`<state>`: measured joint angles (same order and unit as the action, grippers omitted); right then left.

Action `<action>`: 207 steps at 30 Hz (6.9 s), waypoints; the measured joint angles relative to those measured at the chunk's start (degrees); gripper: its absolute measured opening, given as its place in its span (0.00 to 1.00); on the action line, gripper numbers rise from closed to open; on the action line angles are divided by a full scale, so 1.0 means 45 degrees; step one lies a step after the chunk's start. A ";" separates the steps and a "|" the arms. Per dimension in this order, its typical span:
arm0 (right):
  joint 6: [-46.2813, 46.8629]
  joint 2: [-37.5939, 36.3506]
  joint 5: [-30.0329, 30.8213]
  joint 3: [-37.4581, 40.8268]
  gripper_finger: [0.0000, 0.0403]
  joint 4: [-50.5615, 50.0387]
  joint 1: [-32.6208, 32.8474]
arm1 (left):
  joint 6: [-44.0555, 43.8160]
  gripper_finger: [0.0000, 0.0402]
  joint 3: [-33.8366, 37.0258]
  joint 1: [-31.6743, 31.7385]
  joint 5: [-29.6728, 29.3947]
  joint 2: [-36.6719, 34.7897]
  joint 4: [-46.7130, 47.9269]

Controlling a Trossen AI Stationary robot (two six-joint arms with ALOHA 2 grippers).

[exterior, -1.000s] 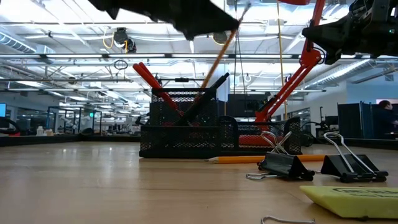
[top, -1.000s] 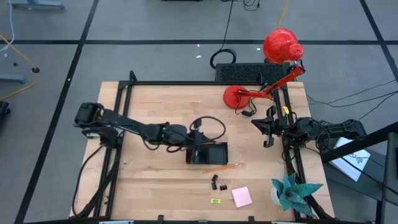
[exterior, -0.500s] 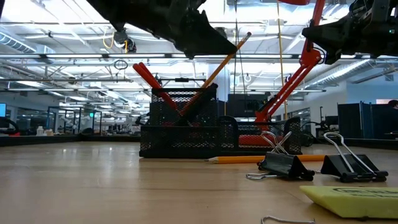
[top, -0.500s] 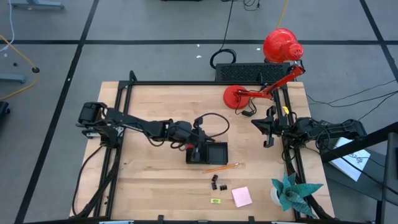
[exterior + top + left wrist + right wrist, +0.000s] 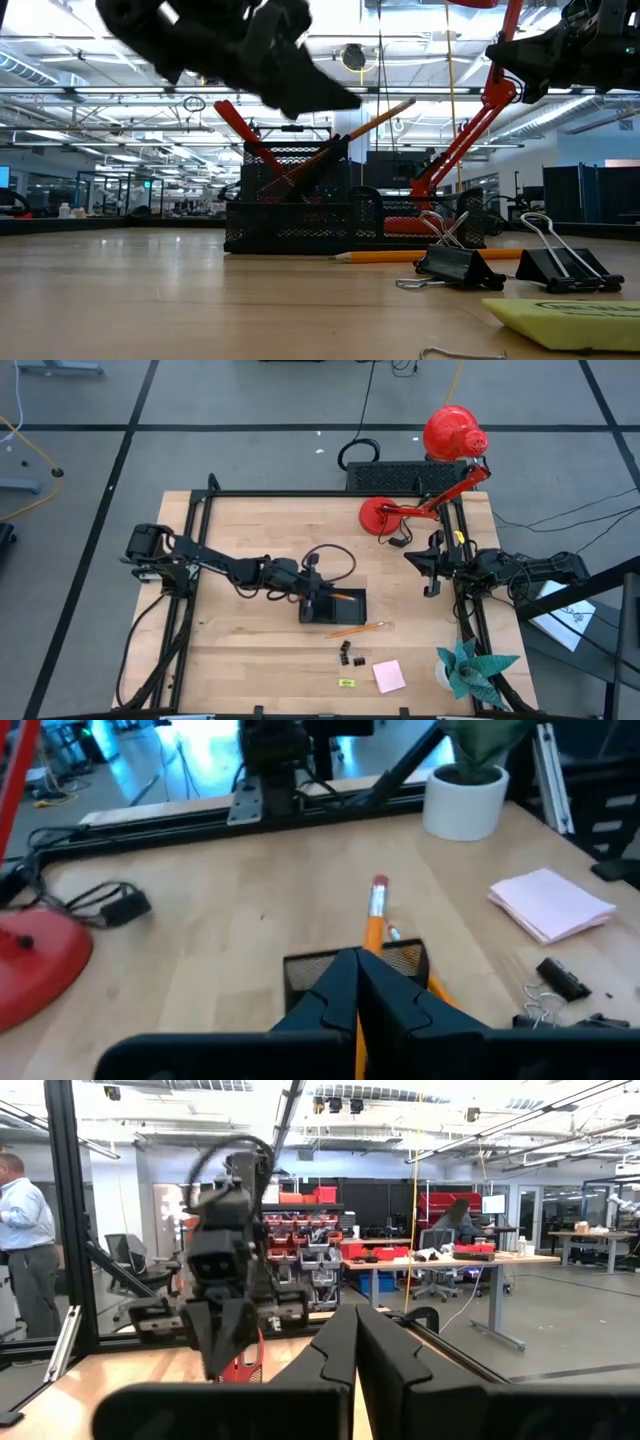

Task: Pick and place office supplies into organizer
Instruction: Put the left pencil into the top left compartment of the desk organizer, then put the eraser into the bottom left compartment of the desk organizer

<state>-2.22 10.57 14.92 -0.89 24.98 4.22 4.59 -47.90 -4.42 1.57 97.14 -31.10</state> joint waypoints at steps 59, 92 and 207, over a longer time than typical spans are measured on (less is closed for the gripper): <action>-0.0194 0.0087 0.0058 0.0000 0.01 0.0090 -0.0003 | 0.0717 0.29 -0.4298 -0.0410 -0.0885 0.1724 0.5959; -0.0180 0.0087 0.0019 0.0001 0.01 0.0051 -0.0001 | -0.0198 0.05 -0.4303 -0.0725 -0.0795 0.1715 0.2691; -0.0325 0.0175 0.0053 0.0004 0.01 0.0099 0.0001 | -0.0874 0.23 0.2541 -0.0580 -0.2094 -0.0379 -0.4206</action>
<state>-3.68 11.35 15.16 -0.87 25.43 4.23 0.65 -36.47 -7.03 -7.86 95.44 -50.02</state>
